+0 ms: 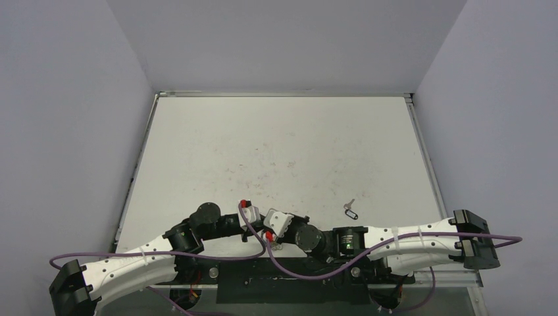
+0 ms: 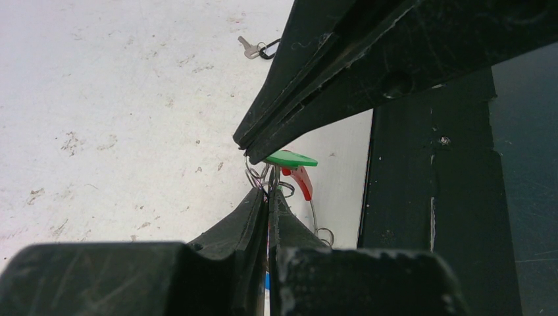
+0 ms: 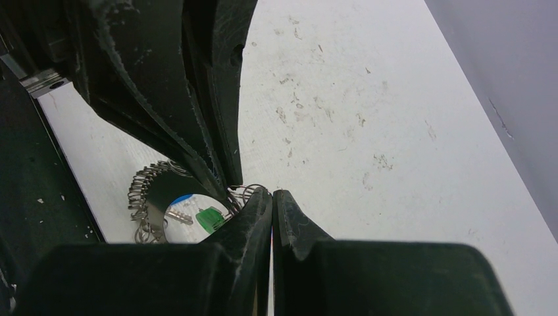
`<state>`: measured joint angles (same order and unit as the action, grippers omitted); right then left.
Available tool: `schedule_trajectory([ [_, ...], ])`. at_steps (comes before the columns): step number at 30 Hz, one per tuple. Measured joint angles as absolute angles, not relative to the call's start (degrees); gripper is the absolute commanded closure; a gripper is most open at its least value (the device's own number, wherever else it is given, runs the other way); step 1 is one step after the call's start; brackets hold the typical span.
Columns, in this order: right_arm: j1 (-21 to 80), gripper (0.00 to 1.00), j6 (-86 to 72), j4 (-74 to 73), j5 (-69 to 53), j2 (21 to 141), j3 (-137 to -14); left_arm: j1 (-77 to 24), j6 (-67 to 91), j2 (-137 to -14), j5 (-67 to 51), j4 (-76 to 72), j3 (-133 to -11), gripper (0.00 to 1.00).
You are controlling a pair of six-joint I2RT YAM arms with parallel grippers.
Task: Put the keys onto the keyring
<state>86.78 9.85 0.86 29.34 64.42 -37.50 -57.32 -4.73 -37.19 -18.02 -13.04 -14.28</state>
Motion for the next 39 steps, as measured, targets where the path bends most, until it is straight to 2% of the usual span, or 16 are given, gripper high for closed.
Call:
schedule_trajectory([
  [24,88.2,1.0,9.8,2.9,32.4,64.1,-36.5,-57.3,-4.7,-37.2,-18.0,-13.0,-14.3,1.0],
  [33,88.2,1.0,9.8,3.2,39.0,56.6,-33.0,-57.3,-4.7,-37.1,-18.0,-13.0,-14.3,1.0],
  [39,88.2,1.0,10.3,2.2,42.1,56.9,-33.2,-57.3,-4.7,-37.1,-18.0,-13.0,-14.3,1.0],
])
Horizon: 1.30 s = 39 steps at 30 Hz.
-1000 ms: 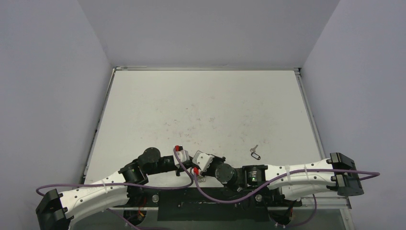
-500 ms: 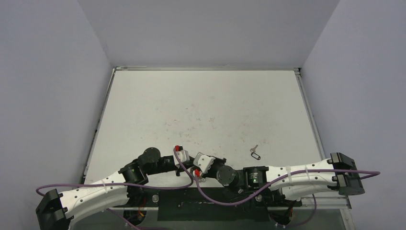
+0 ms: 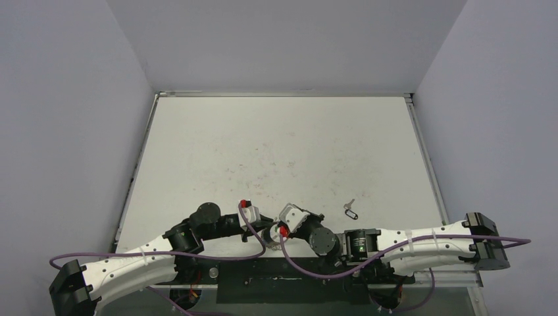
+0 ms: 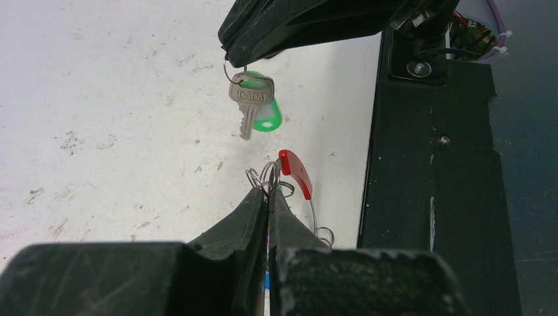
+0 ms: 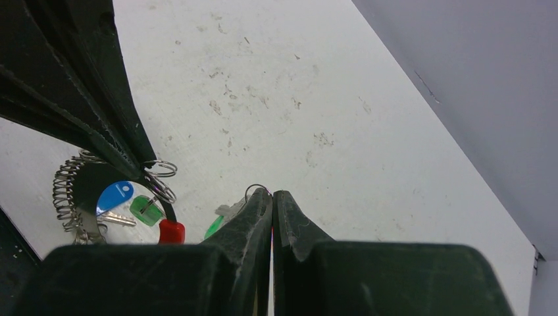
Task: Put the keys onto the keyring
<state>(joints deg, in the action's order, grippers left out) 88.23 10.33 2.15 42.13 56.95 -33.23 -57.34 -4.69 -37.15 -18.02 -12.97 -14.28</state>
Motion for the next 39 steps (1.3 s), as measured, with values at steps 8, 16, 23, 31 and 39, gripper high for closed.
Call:
schedule_trajectory([
  [8,84.8,1.0,15.9,8.2,36.5,57.6,-29.8,-57.3,-4.6,-37.2,-18.0,-13.0,-14.3,1.0],
  [16,67.7,1.0,22.0,11.9,7.5,54.7,-24.3,-57.3,-4.2,-37.0,-18.0,-12.8,-14.3,1.0],
  [23,66.8,1.0,30.3,12.4,-9.9,53.7,-23.0,-57.3,-3.8,-36.9,-18.0,-12.8,-14.3,1.0],
  [31,66.8,1.0,33.7,12.8,-15.7,52.8,-23.0,-57.3,-3.7,-36.9,-18.0,-12.8,-14.3,1.0],
  [39,66.8,1.0,35.1,14.5,-15.7,49.7,-22.1,-57.3,-3.7,-37.2,-18.0,-12.8,-14.3,1.0],
])
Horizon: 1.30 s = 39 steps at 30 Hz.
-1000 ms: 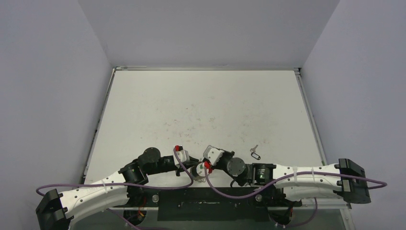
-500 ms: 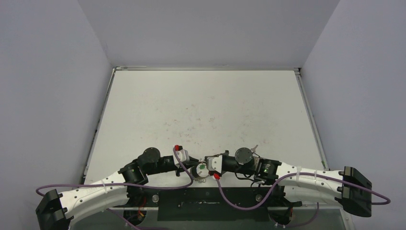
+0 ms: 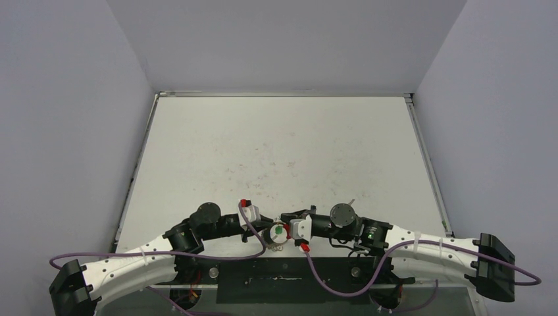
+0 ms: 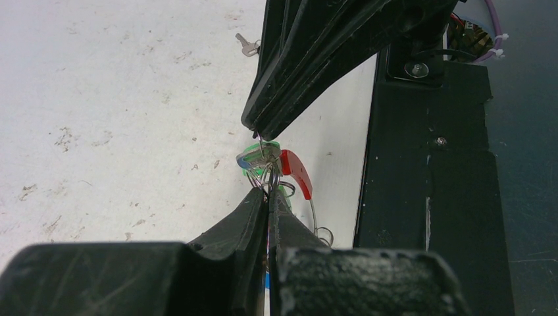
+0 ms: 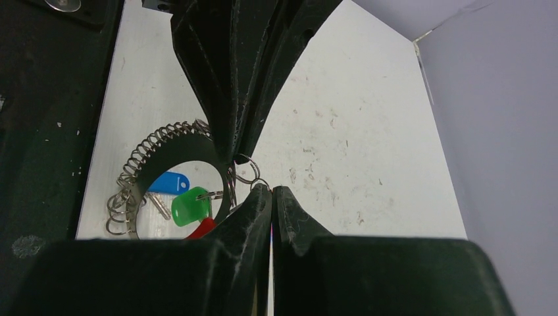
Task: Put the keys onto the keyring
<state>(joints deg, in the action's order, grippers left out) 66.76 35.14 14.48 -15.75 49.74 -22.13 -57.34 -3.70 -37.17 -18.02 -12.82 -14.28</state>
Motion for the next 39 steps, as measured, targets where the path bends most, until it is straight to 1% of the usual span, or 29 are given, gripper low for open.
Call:
schedule_trajectory([
  [14,67.3,1.0,35.9,14.9,-16.9,53.4,-22.2,-57.3,-3.7,-38.0,-18.0,-13.0,-14.3,1.0],
  [25,68.8,1.0,36.5,18.4,-16.9,55.0,-22.2,-57.3,-3.7,-38.3,-18.0,-13.0,-14.3,1.0],
  [39,69.4,1.0,36.6,18.9,-13.7,55.4,-22.3,-57.3,-3.7,-38.5,-18.0,-13.1,-14.3,1.0],
])
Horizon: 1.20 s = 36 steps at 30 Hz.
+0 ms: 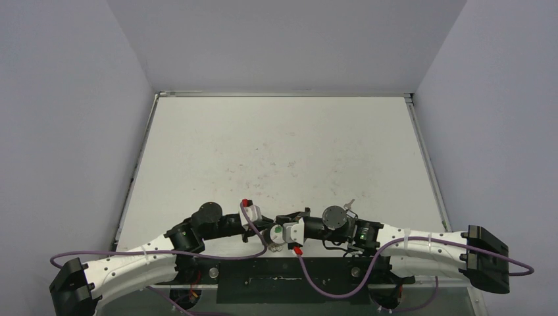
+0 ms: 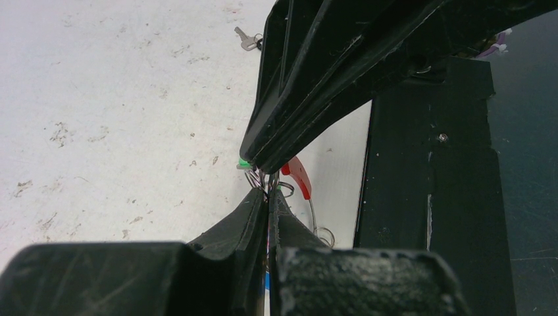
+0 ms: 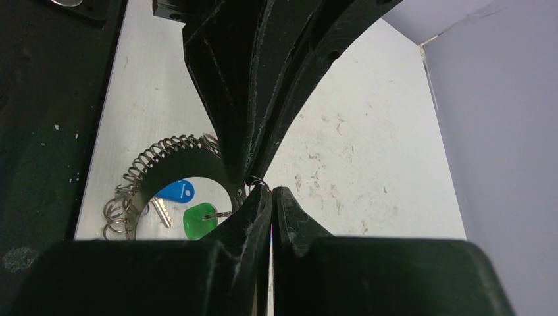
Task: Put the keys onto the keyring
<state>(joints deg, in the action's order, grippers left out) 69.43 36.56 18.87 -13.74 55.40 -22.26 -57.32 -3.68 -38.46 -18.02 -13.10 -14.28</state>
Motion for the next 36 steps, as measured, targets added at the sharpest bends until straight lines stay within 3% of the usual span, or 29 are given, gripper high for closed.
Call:
schedule_trajectory([
  [36,74.1,1.0,40.1,21.0,-6.2,55.2,-20.7,-57.3,-3.6,-38.7,-18.1,-13.1,-14.3,1.0],
])
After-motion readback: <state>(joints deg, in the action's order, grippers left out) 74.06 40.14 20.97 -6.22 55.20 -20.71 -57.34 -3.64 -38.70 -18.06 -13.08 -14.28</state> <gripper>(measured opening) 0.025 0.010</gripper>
